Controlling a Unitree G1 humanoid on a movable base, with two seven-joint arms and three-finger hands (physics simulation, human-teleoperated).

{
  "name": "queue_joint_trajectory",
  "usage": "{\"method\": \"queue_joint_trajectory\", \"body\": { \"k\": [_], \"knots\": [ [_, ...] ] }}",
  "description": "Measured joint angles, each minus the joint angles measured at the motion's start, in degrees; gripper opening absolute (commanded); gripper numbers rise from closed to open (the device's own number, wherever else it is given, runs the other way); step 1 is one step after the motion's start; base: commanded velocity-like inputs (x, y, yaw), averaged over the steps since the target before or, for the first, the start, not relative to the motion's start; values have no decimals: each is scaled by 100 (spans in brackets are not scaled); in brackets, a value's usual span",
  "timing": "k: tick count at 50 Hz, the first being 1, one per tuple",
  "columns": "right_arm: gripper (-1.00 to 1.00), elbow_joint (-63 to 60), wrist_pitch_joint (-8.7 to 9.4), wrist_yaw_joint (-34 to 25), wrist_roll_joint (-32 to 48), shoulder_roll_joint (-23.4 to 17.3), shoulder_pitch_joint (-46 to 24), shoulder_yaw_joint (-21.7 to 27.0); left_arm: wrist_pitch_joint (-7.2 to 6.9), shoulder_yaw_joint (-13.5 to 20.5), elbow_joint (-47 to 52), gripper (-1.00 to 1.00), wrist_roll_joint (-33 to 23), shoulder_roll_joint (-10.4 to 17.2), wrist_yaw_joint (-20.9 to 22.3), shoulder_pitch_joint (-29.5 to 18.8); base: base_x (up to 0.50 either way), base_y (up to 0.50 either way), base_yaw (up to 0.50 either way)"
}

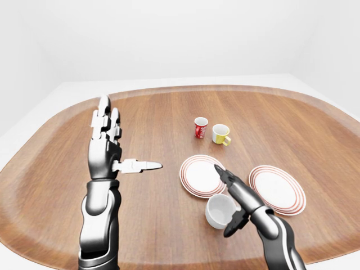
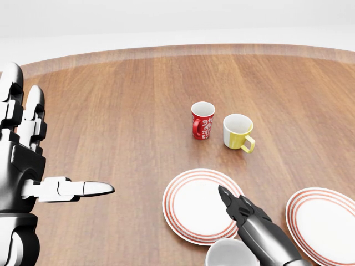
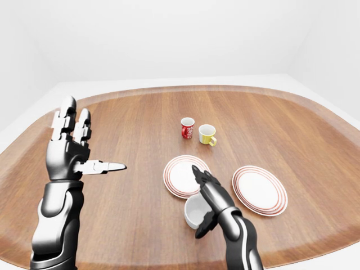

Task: Put the white mug on the left plate.

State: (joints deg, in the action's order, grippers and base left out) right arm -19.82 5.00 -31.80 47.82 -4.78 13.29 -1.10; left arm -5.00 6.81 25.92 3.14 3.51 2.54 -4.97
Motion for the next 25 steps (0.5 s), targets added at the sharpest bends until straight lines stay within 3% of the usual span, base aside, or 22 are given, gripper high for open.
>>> {"method": "queue_joint_trajectory", "body": {
  "k": [25],
  "knots": [
    [100,448,0,118,-3,-45,-252,42,0,12,-22,99,9,6,1,-8,0,0,0]
  ]
}}
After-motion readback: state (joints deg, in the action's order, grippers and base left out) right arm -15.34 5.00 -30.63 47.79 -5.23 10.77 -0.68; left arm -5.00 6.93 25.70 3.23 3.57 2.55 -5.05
